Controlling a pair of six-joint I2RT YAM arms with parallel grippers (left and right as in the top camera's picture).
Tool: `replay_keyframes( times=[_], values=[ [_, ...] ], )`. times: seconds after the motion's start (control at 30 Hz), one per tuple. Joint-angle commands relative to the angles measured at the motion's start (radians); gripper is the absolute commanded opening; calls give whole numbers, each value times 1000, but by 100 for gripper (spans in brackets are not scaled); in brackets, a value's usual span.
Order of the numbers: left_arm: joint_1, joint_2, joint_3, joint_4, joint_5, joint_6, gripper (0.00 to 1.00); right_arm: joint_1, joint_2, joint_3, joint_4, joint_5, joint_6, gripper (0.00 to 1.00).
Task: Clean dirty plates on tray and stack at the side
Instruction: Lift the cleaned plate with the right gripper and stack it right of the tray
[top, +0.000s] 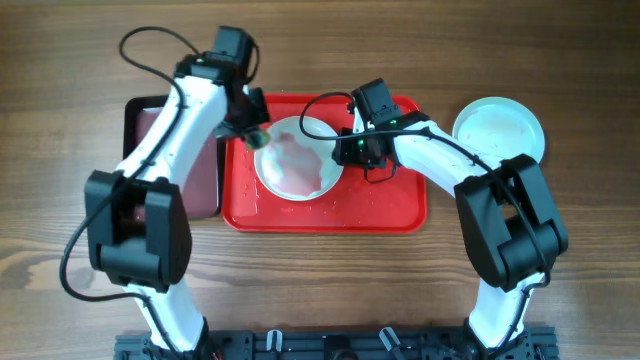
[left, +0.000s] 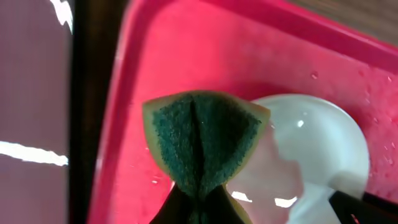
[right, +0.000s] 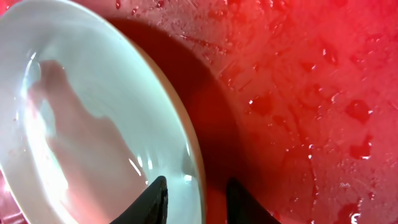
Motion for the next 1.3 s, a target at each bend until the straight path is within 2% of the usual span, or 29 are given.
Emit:
replay_keyframes(
  times=[0.0, 0.07, 0.13, 0.4, 0.7, 1.07, 1.13, 1.27],
  values=[
    [14, -36, 15, 0, 5, 36, 4, 22, 11, 2, 3, 48, 0, 24],
    [11, -36, 15, -1, 5, 58, 4, 33, 11, 2, 3, 60, 0, 22],
    [10, -36, 15, -2, 5, 76, 4, 50, 11, 2, 2, 78, 0, 5],
    [10, -35, 15, -14, 5, 76, 4, 49, -44, 3, -69, 116, -1, 4],
    [10, -35, 15, -5, 5, 67, 4, 61, -373, 3, -261, 641, -88, 4],
    [10, -35, 15, -5, 5, 68, 4, 240, -397, 3, -404, 1207, -90, 4],
    [10, -35, 15, -5, 5, 68, 4, 312, -397, 3, -425, 1369, -89, 4],
    [10, -35, 14, -5, 5, 68, 4, 423, -397, 3, -418, 1560, -79, 4]
  ],
)
